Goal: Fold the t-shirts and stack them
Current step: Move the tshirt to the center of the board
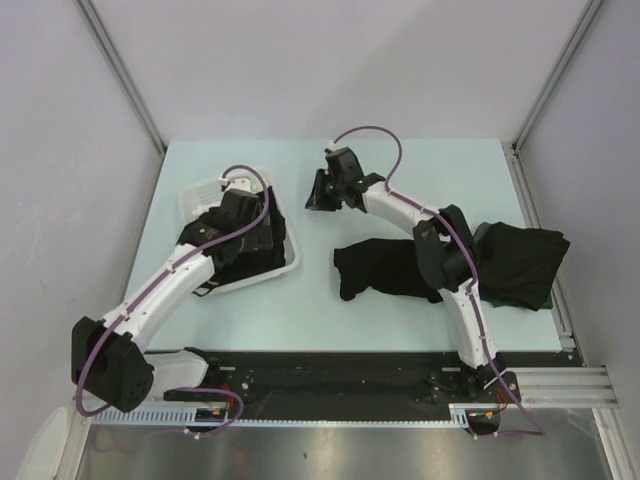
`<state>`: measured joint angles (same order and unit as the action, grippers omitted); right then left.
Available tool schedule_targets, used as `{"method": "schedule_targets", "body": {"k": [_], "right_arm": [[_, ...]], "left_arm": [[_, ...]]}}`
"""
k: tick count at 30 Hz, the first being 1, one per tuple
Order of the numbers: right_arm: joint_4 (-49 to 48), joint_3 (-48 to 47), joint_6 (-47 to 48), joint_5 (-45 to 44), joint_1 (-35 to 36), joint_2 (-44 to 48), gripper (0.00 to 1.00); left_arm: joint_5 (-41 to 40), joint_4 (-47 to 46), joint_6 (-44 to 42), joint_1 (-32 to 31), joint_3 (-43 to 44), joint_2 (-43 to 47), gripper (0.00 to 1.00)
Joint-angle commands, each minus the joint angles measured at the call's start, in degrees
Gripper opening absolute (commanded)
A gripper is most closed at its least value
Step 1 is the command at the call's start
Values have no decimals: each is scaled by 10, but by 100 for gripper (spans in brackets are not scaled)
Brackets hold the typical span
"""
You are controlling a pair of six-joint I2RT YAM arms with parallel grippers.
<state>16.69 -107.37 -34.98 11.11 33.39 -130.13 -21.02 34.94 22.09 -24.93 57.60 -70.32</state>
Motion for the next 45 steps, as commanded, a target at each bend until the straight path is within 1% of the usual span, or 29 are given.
{"method": "schedule_targets", "body": {"k": [1,5,7,12,17,20,21,22,23,24,30,32,33,38,41,45], "right_arm": [[12,3,33,-25,-8,67,27],[33,6,47,-28,-24,93,27],[39,19,53,-36,-30,115,27],[64,38,102,-78,-39,166,27],[83,58,114,-81,-60,196,27],[82,76,112,-79,-68,207,27],[82,79,113,-79,-69,215,27],[82,82,114,-80,-71,218,27],[81,89,115,-80,-72,221,27],[81,91,116,-80,-75,227,27],[76,96,113,-70,-83,234,27],[70,94,109,-63,-83,233,27],[70,92,106,-62,-83,232,27],[58,85,90,-39,-83,218,27],[54,85,88,-36,-82,213,27],[56,84,88,-29,-79,211,27]], "left_arm": [[37,-36,1,2,36,-45,84],[64,-62,0,-6,54,-85,84],[68,-68,1,-12,64,-115,84],[71,-80,1,-32,109,-175,84],[77,-83,1,-57,158,-233,84],[75,-76,4,-63,174,-258,79],[75,-76,5,-64,175,-270,77],[73,-75,6,-64,178,-276,67],[70,-70,9,-64,180,-280,62],[68,-66,11,-64,182,-289,51],[54,-38,13,-64,184,-298,34],[52,-31,13,-64,177,-293,14],[45,-28,15,-65,174,-291,0],[10,-10,28,-58,132,-258,0],[8,-9,43,-36,102,-238,0],[-2,-14,50,15,74,-206,0]]}}
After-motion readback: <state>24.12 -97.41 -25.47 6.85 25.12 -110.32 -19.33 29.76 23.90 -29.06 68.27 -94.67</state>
